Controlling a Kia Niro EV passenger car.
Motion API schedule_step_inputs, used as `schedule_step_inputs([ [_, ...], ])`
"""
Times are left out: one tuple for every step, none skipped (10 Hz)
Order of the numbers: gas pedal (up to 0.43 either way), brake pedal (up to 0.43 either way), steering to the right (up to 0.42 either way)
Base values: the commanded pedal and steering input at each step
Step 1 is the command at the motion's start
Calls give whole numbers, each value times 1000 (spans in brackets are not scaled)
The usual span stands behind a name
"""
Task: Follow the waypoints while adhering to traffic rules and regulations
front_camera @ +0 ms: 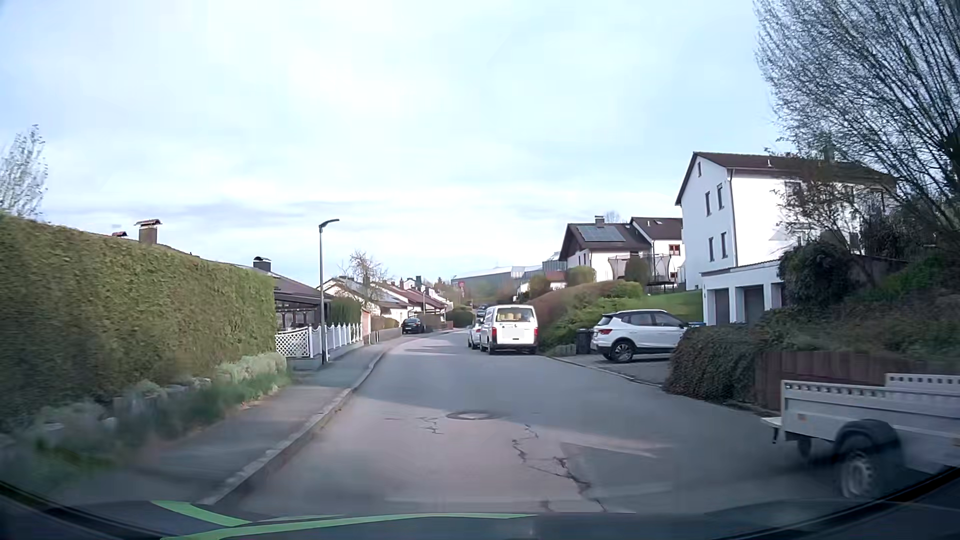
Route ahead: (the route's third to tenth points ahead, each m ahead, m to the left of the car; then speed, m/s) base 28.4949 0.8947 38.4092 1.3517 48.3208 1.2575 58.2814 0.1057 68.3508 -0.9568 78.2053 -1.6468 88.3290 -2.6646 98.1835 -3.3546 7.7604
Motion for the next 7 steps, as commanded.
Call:
schedule_step_inputs([
  [79,0,-31],
  [79,0,-34],
  [79,0,-34],
  [79,0,-35],
  [79,0,-35],
  [79,0,-35],
  [79,0,-35],
])
